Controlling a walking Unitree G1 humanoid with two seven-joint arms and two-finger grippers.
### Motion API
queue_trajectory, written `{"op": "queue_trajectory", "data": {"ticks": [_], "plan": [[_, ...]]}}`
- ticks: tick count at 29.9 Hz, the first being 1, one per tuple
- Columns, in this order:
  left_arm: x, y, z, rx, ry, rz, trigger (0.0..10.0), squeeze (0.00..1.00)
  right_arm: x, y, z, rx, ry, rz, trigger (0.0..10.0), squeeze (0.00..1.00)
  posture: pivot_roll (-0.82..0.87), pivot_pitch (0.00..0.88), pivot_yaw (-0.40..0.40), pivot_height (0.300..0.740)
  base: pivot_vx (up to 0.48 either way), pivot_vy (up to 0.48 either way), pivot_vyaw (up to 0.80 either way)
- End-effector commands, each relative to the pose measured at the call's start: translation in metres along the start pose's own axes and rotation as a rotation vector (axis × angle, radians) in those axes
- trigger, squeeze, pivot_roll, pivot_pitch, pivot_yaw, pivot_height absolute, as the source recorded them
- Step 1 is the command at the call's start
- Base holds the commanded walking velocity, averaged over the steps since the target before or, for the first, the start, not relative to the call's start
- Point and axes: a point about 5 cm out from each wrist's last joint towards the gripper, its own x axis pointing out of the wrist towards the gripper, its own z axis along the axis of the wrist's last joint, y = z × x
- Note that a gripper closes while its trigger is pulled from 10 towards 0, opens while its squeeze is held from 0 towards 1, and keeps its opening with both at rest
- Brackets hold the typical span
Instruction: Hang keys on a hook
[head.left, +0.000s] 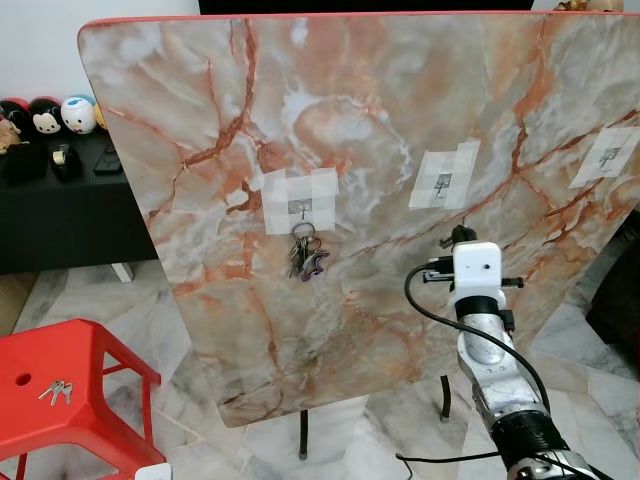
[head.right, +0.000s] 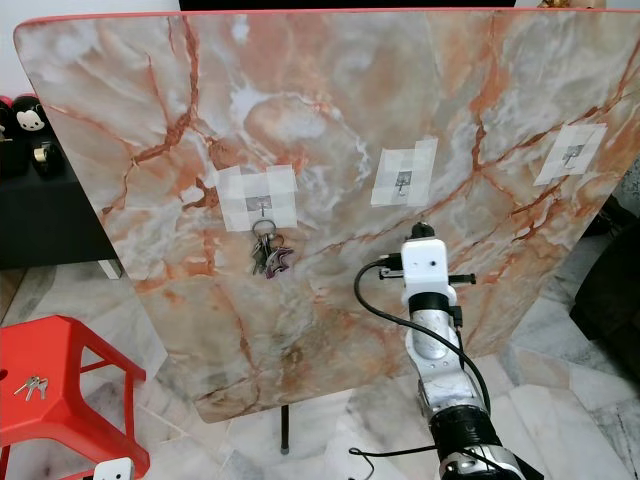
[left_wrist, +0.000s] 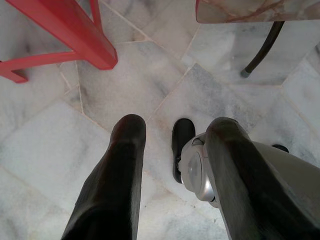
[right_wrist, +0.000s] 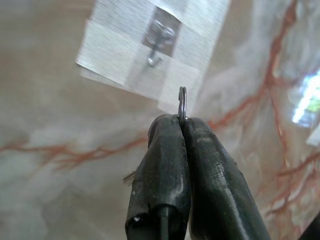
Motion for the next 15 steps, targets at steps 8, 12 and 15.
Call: {"op": "queue_trajectory", "data": {"ticks": [8,12,15], "plan": [[-0.0003,-0.0013,-0.0027,-0.003,0.015,0.0,10.0,0.0,0.011,-0.0009,0.0137,-0.055,-0.066,-0.043,10.0,0.0,0.02,0.0,-0.068,0.74,0.0,0.0,0.0],[0.0003,-0.002,-0.0009,-0.008,0.01,0.002,10.0,0.0,0.0146,-0.0035,0.0156,-0.076,-0.07,-0.086,10.0,0.0,0.02,0.0,-0.07,0.74,0.0,0.0,0.0],[0.0013,-0.005,0.0019,-0.007,0.001,-0.003,10.0,0.0,0.0159,-0.0026,0.0134,-0.081,-0.051,-0.09,10.0,0.0,0.02,0.0,-0.068,0.74,0.0,0.0,0.0]]}}
